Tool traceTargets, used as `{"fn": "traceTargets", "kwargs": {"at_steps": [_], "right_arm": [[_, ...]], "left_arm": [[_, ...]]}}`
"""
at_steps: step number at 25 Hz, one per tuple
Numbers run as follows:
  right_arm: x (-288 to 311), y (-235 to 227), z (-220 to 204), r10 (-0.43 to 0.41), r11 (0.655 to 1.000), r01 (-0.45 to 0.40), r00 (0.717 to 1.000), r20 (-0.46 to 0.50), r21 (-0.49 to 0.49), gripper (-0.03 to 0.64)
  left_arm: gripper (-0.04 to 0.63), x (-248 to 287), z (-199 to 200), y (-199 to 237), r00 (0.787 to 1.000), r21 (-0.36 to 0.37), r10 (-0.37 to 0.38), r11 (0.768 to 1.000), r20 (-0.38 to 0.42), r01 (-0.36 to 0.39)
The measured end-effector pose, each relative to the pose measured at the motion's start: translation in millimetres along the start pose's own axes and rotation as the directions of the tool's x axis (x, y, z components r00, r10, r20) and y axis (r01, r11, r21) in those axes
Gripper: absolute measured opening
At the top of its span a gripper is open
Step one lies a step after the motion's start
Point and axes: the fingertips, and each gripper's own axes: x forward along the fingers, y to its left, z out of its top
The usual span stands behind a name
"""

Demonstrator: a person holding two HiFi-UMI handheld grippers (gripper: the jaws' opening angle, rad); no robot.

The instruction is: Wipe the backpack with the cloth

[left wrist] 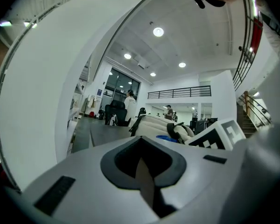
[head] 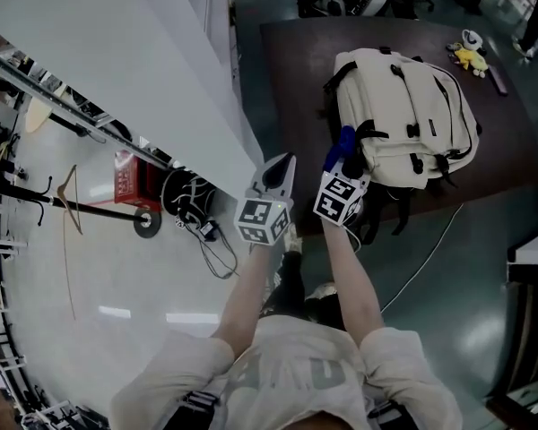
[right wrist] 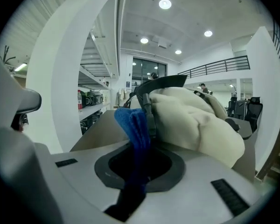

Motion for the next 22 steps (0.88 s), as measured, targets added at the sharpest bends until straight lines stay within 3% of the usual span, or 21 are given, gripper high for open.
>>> {"fn": "traceTargets", "kwargs": {"at_steps": [13,22], "right_arm": [[-42,-33,-19,0.013,1.000,-0.013,1.000,0.006,-0.007,0.041],[-69,-48,-4,0.104,0.994,-0.103,0.995,0.012,-0.048,0.041]], "left_arm": [[0.003,-30,2,-39,0.999,0.009,0.019,1.000,0.040,-0.019],[0.003,-20,23,-78,0.998,0.003,0.012,1.000,0.065,-0.012]]}}
